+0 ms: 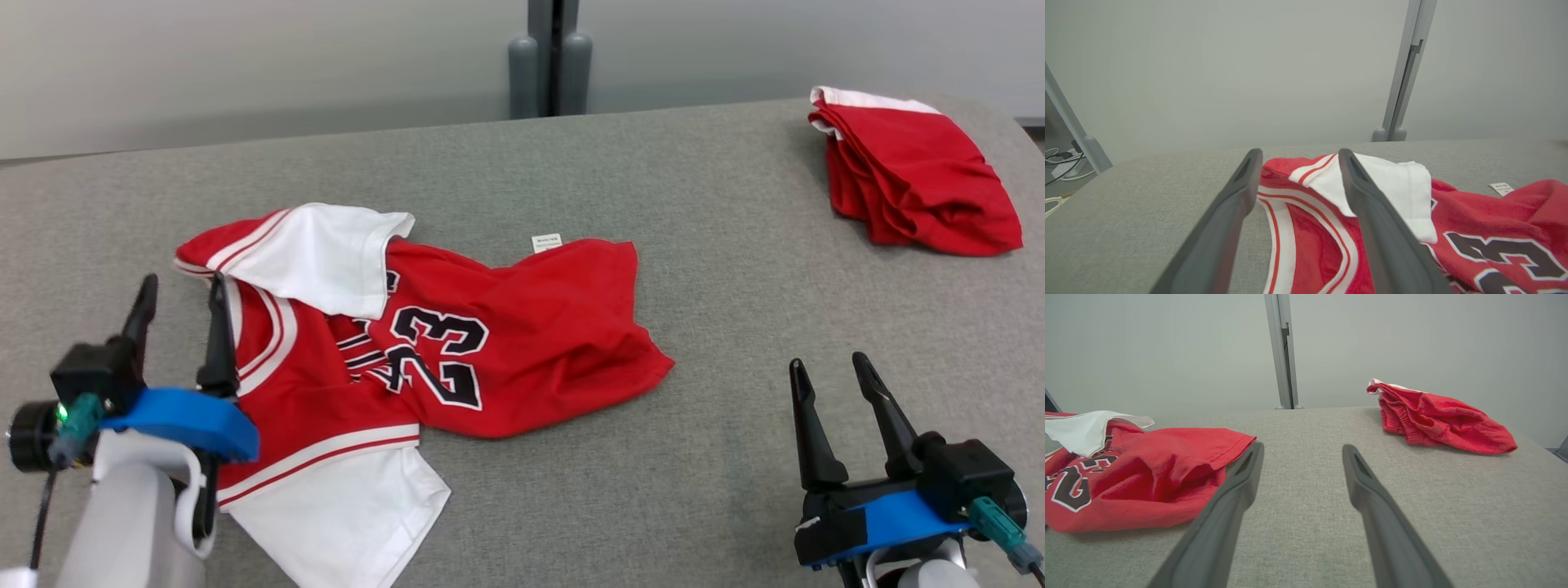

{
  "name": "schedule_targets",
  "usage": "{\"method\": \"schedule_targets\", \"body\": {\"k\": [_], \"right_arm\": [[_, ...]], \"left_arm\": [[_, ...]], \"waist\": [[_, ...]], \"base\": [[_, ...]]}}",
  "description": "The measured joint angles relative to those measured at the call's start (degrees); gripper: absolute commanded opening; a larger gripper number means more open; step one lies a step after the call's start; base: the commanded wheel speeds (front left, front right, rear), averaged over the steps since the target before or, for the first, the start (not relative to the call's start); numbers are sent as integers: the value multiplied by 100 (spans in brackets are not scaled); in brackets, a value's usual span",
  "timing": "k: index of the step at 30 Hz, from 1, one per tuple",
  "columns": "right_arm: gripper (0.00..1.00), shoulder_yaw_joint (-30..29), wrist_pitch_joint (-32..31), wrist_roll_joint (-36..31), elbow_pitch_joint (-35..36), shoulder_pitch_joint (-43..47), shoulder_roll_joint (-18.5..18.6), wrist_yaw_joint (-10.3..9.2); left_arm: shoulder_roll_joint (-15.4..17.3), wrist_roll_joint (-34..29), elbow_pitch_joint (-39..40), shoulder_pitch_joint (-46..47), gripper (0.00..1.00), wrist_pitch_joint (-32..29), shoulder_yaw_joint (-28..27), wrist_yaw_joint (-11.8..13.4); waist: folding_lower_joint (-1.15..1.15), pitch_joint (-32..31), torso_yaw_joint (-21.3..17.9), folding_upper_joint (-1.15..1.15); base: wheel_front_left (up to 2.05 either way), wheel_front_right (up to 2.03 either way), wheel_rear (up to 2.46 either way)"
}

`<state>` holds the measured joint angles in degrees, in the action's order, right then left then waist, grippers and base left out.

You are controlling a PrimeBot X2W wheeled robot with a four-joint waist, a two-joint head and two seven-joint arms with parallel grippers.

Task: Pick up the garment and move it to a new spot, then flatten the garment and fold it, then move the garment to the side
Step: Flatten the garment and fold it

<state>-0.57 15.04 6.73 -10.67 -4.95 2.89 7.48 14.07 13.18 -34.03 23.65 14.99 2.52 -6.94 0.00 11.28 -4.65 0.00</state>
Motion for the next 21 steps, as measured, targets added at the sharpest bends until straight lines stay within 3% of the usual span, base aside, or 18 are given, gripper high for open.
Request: {"method": "schedule_targets", "body": {"k": [10, 21], "right_arm": [[100, -67, 0, 89, -34, 179, 0, 0], [100, -78, 0, 143, -47, 358, 0, 0]], "left_arm": [[-605, -253, 1454, -1241, 100, 0, -501, 0], [-884, -809, 2415, -2140, 100, 1, -499, 19]], "waist": [[0, -353, 385, 0], [1, -706, 591, 0]], "base": [[0, 0, 0], [0, 0, 0]]}}
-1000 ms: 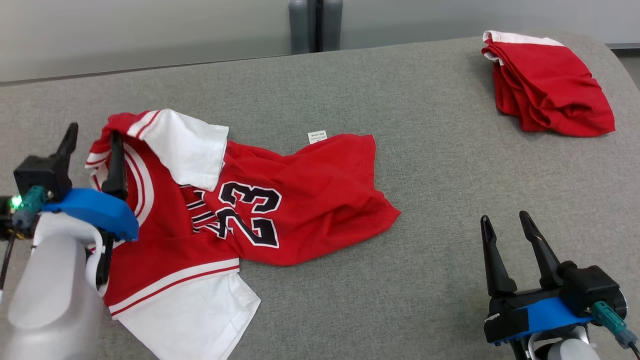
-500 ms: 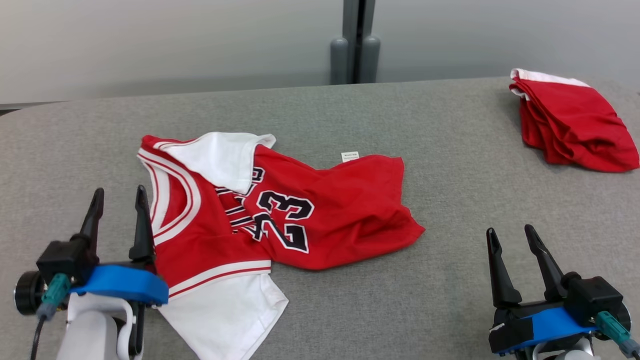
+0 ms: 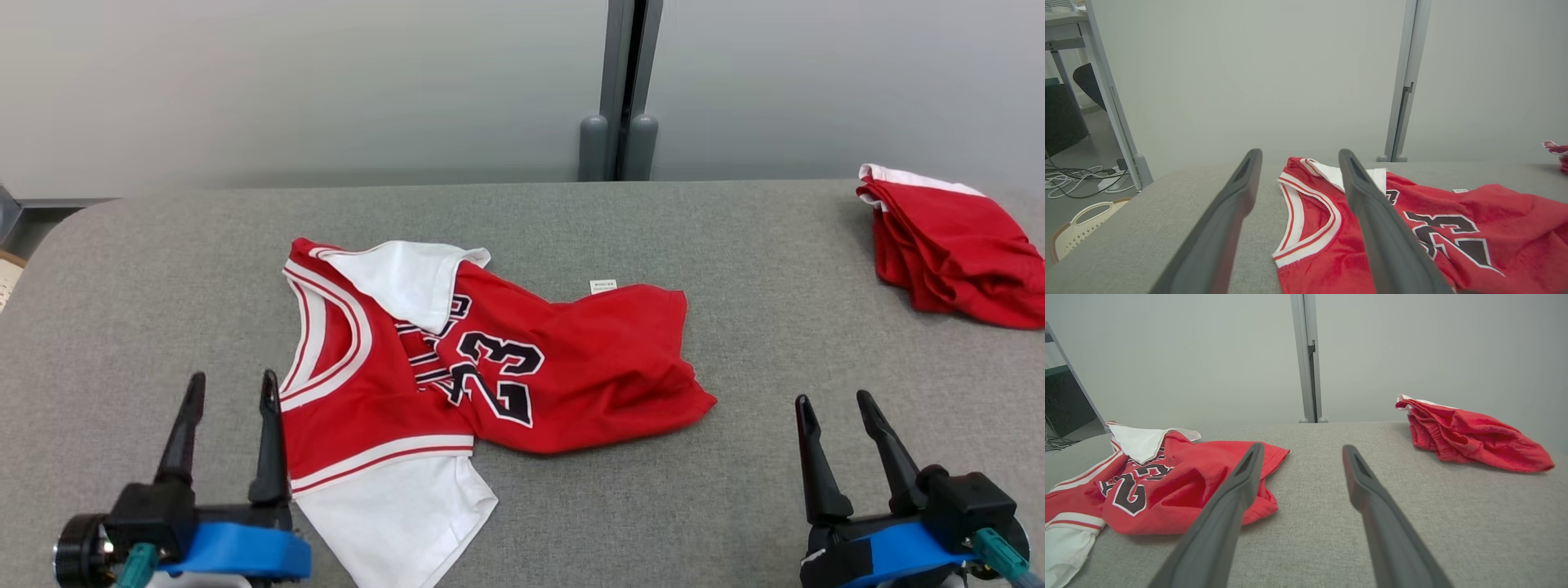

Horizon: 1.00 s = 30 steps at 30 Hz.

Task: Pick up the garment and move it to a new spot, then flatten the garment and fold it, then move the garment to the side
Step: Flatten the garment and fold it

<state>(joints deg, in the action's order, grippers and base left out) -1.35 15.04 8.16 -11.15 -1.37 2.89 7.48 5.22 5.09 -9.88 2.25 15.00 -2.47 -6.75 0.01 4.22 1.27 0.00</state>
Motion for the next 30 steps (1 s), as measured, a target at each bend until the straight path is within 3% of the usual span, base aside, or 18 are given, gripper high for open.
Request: {"method": "schedule_targets", "body": {"k": [11, 21, 30], "right_arm": [[100, 71, 0, 42, -48, 191, 0, 0], [100, 152, 0, -14, -165, 214, 0, 0], [100, 586, -15, -194, -920, -680, 196, 0]], "left_arm": [[-166, -15, 213, -583, 100, 0, 91, 167], [-192, -23, 202, -619, 100, 0, 58, 156], [-207, -55, 155, -463, 100, 0, 154, 109]], "waist": [[0, -215, -36, 0], [0, -224, 2, 0], [-1, -122, 176, 0]], "base": [[0, 0, 0], [0, 0, 0], [0, 0, 0]]}}
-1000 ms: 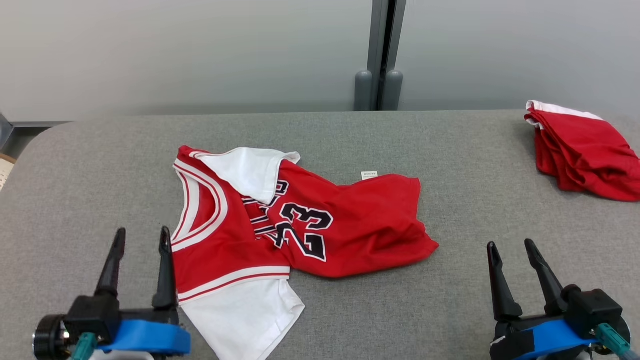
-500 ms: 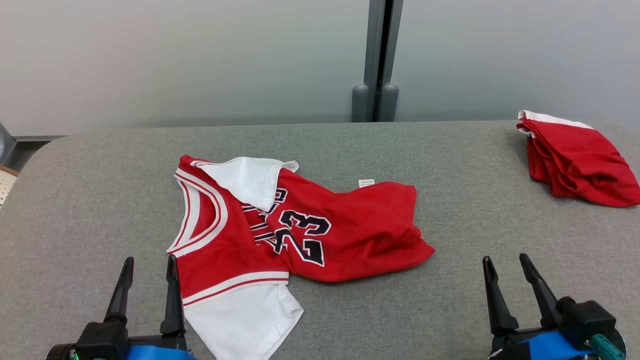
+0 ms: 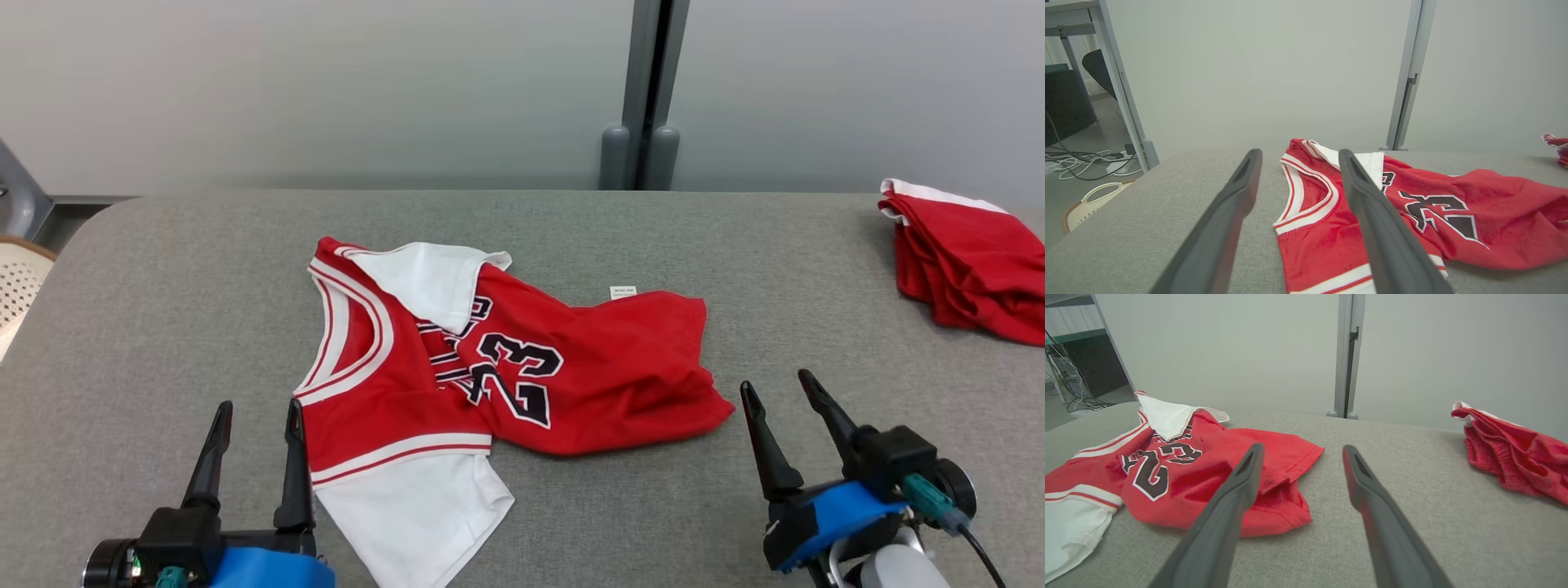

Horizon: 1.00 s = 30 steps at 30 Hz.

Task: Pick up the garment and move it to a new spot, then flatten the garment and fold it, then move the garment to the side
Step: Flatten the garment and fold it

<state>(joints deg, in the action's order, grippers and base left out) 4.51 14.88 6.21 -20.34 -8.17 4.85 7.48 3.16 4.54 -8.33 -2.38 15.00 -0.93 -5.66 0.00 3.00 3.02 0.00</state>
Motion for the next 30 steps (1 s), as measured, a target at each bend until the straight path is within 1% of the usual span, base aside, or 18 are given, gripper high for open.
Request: {"method": "schedule_targets", "body": {"k": [8, 15, 19, 20, 21, 22, 26, 30], "right_arm": [[100, 263, -65, -5, -1535, -815, 263, 0], [100, 427, -24, -2, -2815, -1420, 326, 0], [100, 558, -1, 13, -3379, -1666, 300, 0], [60, 587, 15, 63, -3484, -1716, 286, 0], [2, 624, 30, 141, -3559, -1766, 258, 0], [0, 687, 34, 224, -3630, -1812, 246, -2], [0, 901, 35, 488, -3643, -1841, 165, -4], [0, 1037, 23, 764, -3186, -1635, 160, 0]], "left_arm": [[-18, 51, -65, 253, 100, 0, 194, -43], [-22, 101, -134, 482, 100, 0, 321, -54], [-23, 116, -166, 534, 100, 0, 354, -62], [-23, 132, -171, 543, 100, 0, 360, -60], [-23, 144, -172, 550, 100, 0, 365, -60], [-23, 148, -176, 550, 100, 0, 364, -56], [-25, 177, -200, 541, 100, 0, 369, -16], [-26, 213, -218, 504, 100, 0, 372, 4]], "waist": [[0, 171, 329, 0], [0, 420, 638, 0], [0, 531, 765, 0], [0, 547, 782, 0], [0, 557, 792, 0], [0, 557, 789, 0], [0, 514, 680, 0], [-1, 433, 505, 0]], "base": [[0, 0, 0], [0, 0, 0], [0, 0, 0], [0, 0, 0], [0, 0, 0], [0, 0, 0], [0, 0, 0], [0, 0, 0]]}}
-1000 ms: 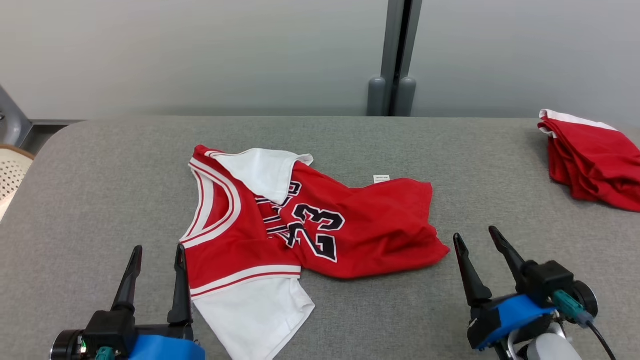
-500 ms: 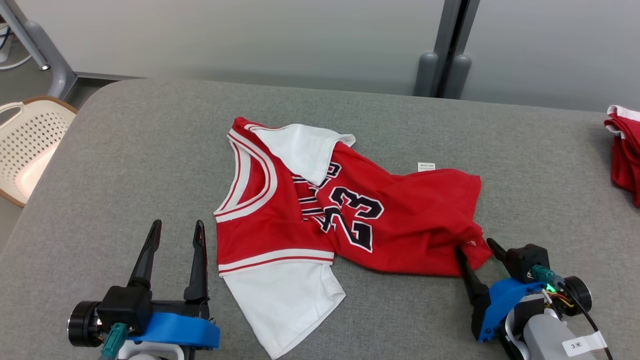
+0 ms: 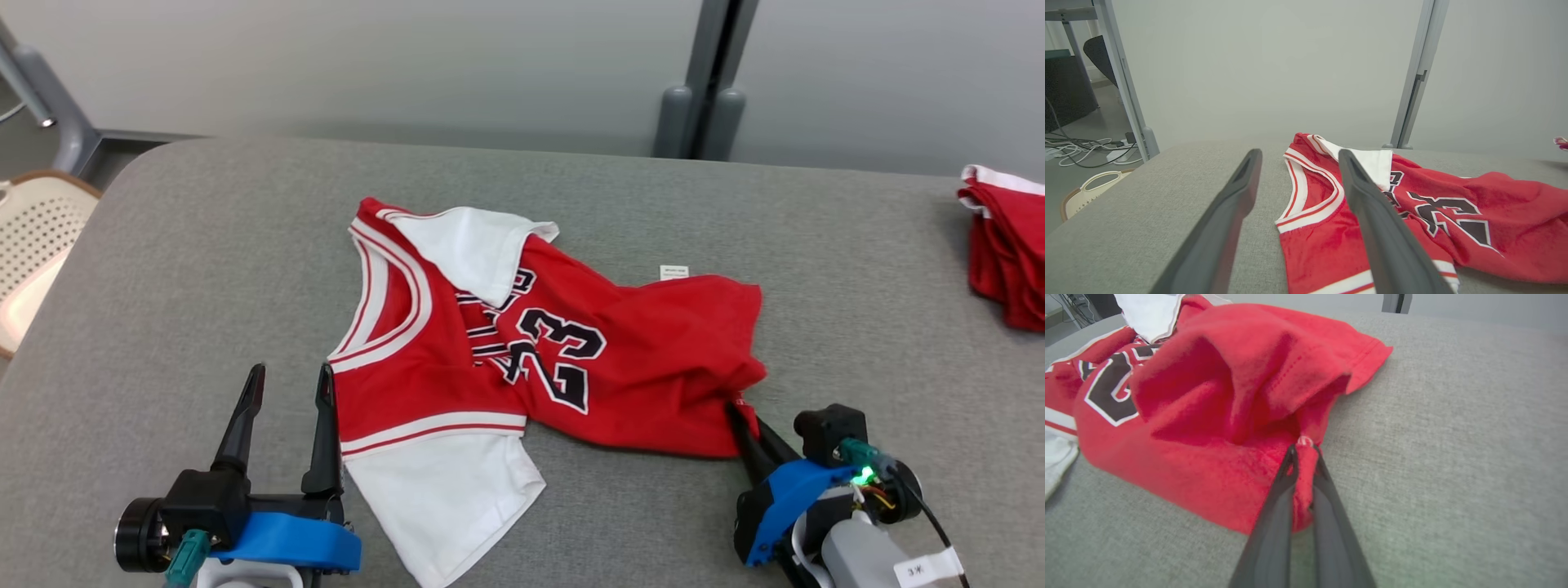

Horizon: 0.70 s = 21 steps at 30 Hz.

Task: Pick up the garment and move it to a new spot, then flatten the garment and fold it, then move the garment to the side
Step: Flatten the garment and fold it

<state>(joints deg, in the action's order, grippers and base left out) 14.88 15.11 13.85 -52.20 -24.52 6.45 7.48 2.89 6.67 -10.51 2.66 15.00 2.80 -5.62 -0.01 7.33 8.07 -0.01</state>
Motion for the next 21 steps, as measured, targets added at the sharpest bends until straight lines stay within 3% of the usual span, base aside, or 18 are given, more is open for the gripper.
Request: {"method": "schedule_targets", "body": {"k": [11, 21], "right_arm": [[0, 400, -3, 319, 2089, 1559, 159, 1], [0, 5, -944, 379, 4081, 3268, 170, 0]], "left_arm": [[-3, 54, -23, -60, 100, 0, 1, 7], [-2, 38, 1, -24, 100, 0, -45, -7]], "waist": [[1, -228, -517, 0], [1, -82, -719, 0]], "base": [[0, 0, 0], [0, 0, 0]]}}
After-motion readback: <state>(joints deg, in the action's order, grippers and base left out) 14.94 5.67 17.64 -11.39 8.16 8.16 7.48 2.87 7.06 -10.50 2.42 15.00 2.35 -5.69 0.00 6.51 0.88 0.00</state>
